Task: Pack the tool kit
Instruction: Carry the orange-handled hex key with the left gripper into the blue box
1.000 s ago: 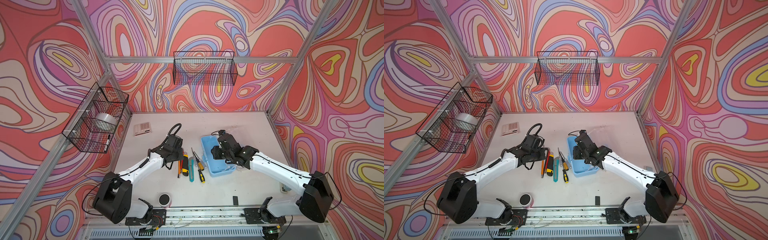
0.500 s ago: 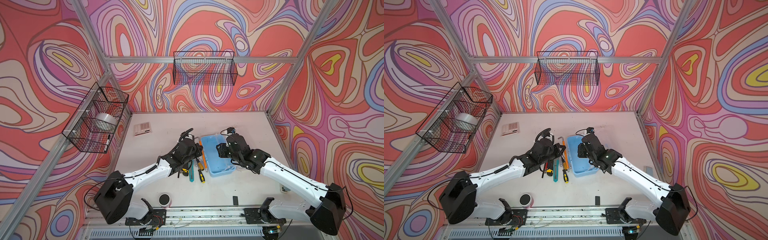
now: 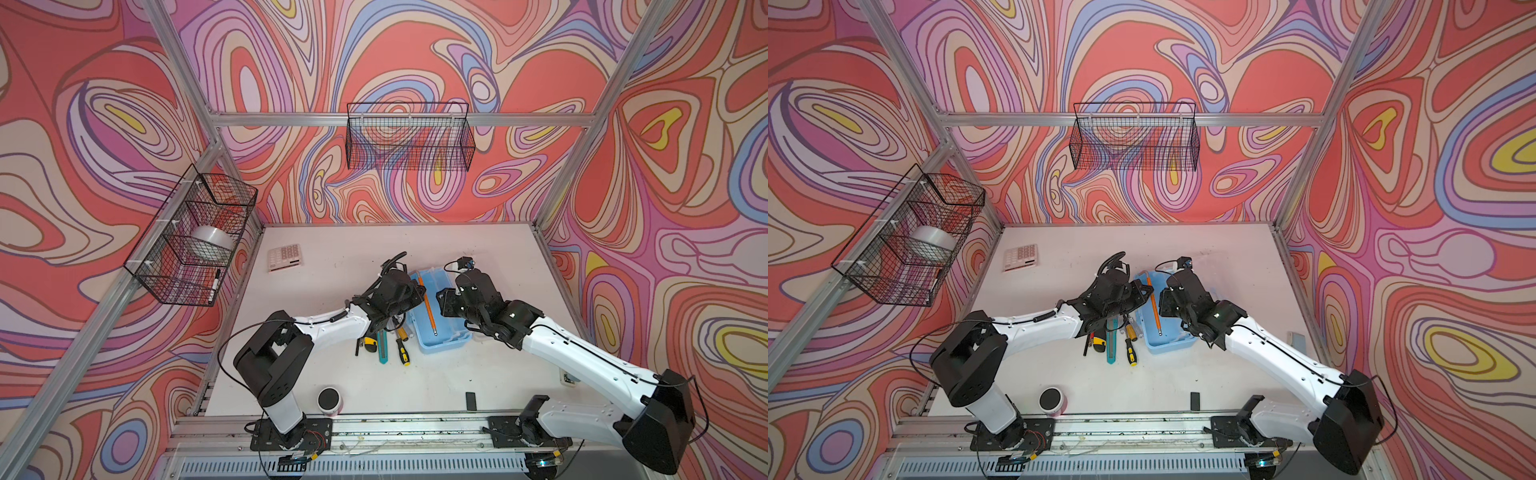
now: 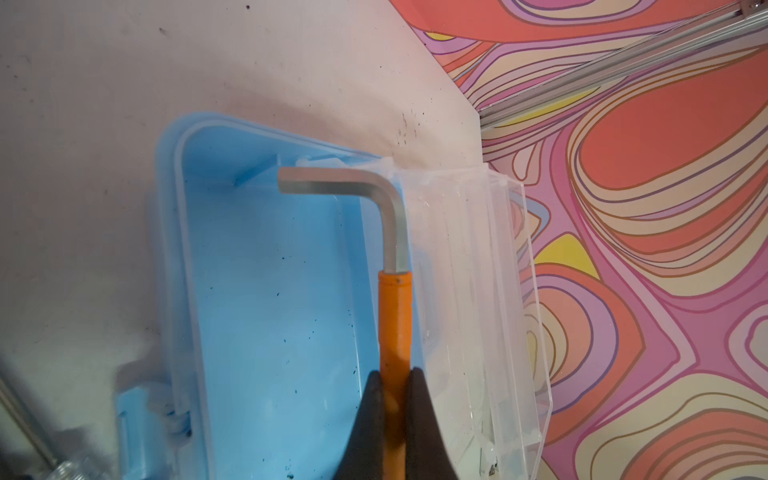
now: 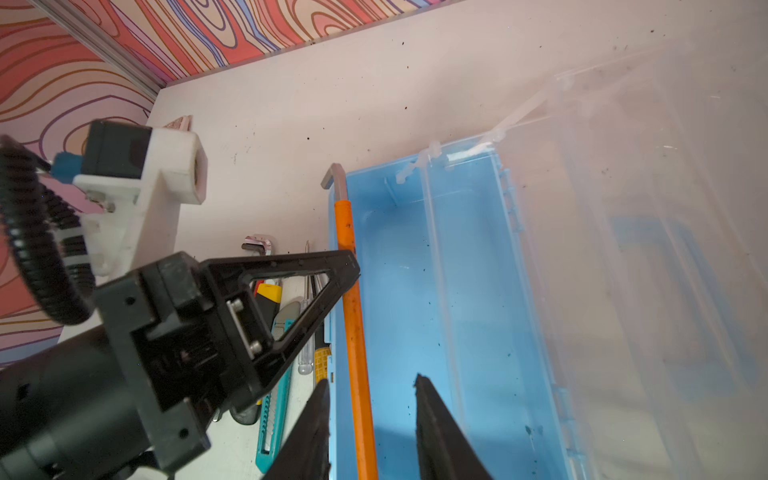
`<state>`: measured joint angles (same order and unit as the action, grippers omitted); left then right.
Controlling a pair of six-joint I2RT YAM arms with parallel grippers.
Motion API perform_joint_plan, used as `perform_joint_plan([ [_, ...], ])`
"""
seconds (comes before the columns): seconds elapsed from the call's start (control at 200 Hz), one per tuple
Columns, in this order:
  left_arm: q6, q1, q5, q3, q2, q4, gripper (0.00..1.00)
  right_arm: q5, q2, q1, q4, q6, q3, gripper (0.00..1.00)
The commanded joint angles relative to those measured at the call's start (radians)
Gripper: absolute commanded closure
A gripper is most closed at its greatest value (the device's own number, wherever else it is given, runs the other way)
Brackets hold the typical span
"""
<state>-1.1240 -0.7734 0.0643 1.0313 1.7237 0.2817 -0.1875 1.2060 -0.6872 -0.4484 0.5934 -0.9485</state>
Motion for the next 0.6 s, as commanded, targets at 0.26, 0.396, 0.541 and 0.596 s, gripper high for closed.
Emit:
perform_joint_plan([
  [0.26,-0.028,-0.005,0.035,0.072,0.107,-0.029,1.00,0.018,-0.001,0.038,0.015,-0.005,0.036,0.66],
  [0.396,-0.025,-0.006,0.043,0.075,0.129,-0.027,0.90,0.026,0.000,0.048,0.020,-0.006,0.042,0.65],
  [0.541,-0.021,-0.006,0.055,0.088,0.148,-0.036,0.86,0.029,-0.002,0.056,0.017,-0.013,0.044,0.64],
  [0.596,-0.020,-0.006,0.054,0.094,0.152,-0.046,0.84,0.031,-0.003,0.060,0.015,-0.018,0.043,0.64],
])
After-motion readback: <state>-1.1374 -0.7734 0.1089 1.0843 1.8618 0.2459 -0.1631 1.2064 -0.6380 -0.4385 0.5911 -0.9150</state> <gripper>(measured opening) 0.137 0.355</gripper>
